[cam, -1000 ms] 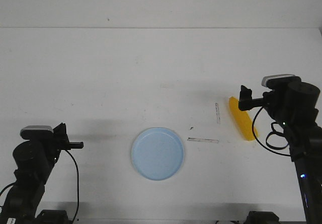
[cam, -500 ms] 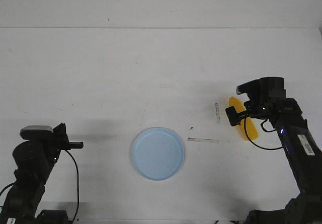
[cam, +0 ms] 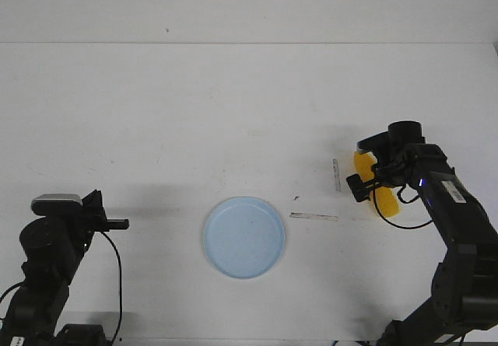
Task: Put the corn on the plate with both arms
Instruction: 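Lower the right gripper over the yellow corn and grasp it, then lift the corn with the right gripper and carry it over the plate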
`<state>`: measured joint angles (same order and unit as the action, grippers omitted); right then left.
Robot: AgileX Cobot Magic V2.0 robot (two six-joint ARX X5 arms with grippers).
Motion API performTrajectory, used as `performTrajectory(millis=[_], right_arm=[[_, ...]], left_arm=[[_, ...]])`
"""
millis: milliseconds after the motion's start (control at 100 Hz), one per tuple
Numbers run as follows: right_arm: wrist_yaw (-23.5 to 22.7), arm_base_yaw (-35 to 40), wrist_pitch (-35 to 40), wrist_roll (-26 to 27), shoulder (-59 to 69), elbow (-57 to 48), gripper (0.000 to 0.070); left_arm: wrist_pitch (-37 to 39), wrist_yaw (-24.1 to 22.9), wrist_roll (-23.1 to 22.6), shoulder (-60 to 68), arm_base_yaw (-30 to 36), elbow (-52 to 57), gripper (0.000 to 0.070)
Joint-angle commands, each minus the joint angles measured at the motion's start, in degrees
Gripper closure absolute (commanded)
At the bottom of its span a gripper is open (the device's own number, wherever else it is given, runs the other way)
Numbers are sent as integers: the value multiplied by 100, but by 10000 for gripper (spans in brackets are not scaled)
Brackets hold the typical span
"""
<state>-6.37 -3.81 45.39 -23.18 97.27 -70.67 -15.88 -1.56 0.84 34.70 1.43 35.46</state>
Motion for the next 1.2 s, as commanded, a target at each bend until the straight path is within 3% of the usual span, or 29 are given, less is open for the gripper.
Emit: performTrajectory(millis=[0, 80, 170, 550, 750, 890, 1190], right_arm=[[-2, 4, -26, -66, 118, -79, 193], [-2, 4, 2, -66, 116, -79, 368], [0, 4, 59, -59, 116, -79, 450], [55, 0, 179, 223, -660, -144, 450], [37, 269, 184, 1086, -1458, -144, 450], [33, 728, 297, 2146, -1871, -144, 451], [17, 2747, 540, 3593, -1989, -142, 451]], left_arm=[[55, -17, -42, 11, 9, 44, 700], [55, -17, -44, 11, 9, 44, 700], [55, -17, -61, 11, 9, 44, 700], [55, -17, -151, 9, 9, 44, 700], [55, -17, -153, 11, 9, 44, 700], [55, -17, -151, 11, 9, 44, 700], [55, -17, -151, 11, 9, 44, 700]])
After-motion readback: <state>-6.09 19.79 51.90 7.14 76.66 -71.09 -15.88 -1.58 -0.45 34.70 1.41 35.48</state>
